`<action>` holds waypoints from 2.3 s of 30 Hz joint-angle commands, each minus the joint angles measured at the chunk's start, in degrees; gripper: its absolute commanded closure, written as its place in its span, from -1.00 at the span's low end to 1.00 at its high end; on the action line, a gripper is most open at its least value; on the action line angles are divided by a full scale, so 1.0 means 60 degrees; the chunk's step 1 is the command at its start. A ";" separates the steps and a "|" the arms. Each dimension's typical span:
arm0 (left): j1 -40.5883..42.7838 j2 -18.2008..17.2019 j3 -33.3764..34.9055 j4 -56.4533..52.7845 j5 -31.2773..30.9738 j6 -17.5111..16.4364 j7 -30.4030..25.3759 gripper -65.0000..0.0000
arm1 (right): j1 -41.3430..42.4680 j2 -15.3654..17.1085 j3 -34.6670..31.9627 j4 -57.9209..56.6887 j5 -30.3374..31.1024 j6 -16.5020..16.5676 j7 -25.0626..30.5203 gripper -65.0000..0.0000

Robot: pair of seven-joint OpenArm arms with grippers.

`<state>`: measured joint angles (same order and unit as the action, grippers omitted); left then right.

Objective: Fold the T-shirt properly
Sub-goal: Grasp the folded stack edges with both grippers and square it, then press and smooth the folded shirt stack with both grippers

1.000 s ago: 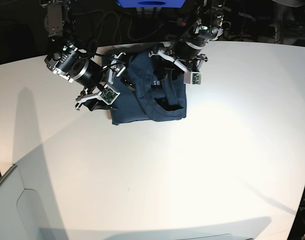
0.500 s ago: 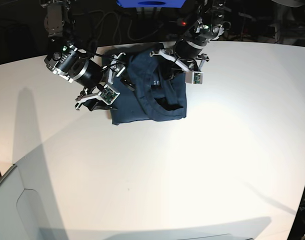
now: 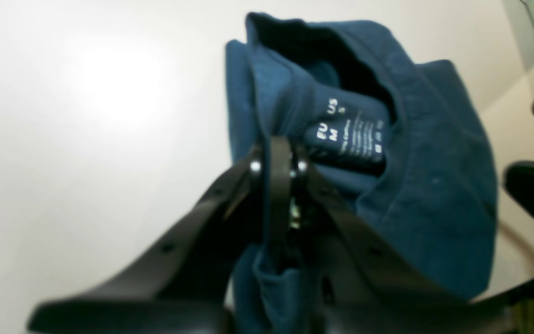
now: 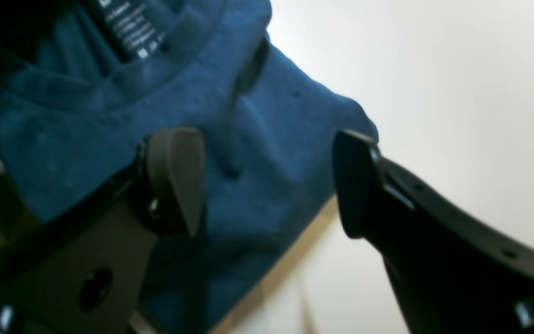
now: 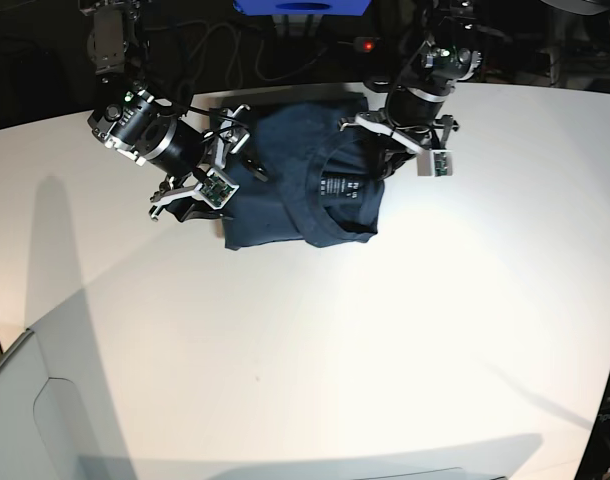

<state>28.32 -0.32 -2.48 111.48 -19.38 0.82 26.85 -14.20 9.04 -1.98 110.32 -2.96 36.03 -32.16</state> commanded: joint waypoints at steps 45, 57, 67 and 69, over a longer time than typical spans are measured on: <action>-0.1957 0.0089 -0.0165 -0.0360 -0.0089 -0.0085 -0.0189 0.24 | 0.0117 0.0025 0.0015 0.0155 0.0135 0.0127 0.0225 -0.27; -0.3276 0.0031 0.0348 -0.3042 -0.0089 -0.0056 -0.0292 0.24 | 0.0117 0.0025 0.0000 0.0155 0.0135 0.0127 0.0210 -0.26; -0.3408 0.0002 0.0333 -0.3877 -0.0089 -0.0056 -0.0307 0.24 | 0.0293 0.0025 -0.0015 0.0199 0.0135 0.0127 0.0210 -0.25; -0.3379 0.0002 0.0333 -0.3877 -0.0089 -0.0056 -0.0307 0.24 | 0.0439 0.0010 -0.0029 0.0140 0.0135 0.0127 0.0210 -0.15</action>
<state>7.97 -0.32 -0.51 87.64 -19.73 0.60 24.64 -12.21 9.04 -2.22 110.30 -2.96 36.03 -32.51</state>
